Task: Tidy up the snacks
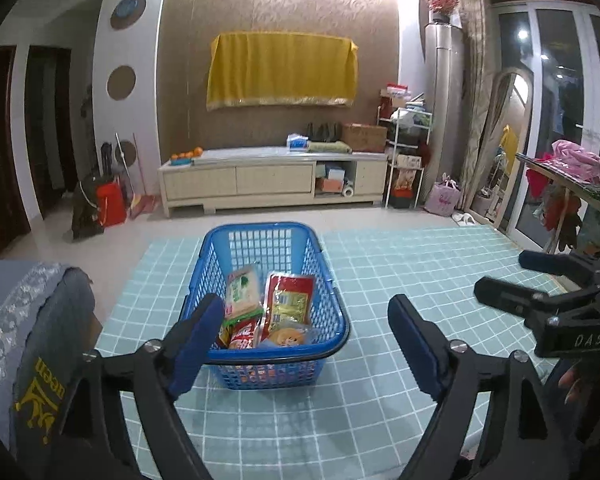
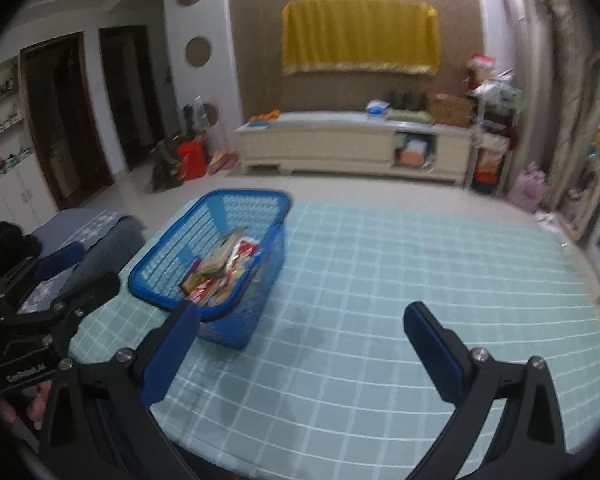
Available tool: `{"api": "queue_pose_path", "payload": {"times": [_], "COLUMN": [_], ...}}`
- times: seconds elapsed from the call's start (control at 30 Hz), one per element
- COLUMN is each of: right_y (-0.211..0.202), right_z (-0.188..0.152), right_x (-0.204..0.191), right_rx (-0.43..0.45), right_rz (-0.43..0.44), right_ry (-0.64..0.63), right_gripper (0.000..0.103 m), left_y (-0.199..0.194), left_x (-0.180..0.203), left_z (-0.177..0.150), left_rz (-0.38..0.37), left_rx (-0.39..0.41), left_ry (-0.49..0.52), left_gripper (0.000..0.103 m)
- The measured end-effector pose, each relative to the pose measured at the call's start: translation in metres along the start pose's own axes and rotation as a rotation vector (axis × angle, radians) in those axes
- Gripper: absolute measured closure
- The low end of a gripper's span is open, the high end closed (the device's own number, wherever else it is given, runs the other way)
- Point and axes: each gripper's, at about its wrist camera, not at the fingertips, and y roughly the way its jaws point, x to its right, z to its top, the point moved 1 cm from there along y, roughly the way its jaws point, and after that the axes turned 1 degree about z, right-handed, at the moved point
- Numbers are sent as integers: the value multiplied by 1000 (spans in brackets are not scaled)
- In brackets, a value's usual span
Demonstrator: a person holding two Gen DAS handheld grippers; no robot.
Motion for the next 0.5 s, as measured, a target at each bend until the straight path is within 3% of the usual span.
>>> {"api": "queue_pose_path", "payload": {"times": [0.13,0.3,0.5], "right_y": [-27,-43,-54], "right_z": [-2,-5,-6], "right_x": [0,0,-1], "right_rx": [55,82,92], "right_rz": [-36,-68,-36], "right_ry": [-9,-32,-19], "right_gripper": [0,0,0], "left_y": [-15,-34,-41], "left_x": [8,22,24], "left_z": [1,4,7], "left_rz": [10,29,24], "left_rx": [21,52,55], "left_ry": [9,53,44], "left_gripper": [0,0,0]}}
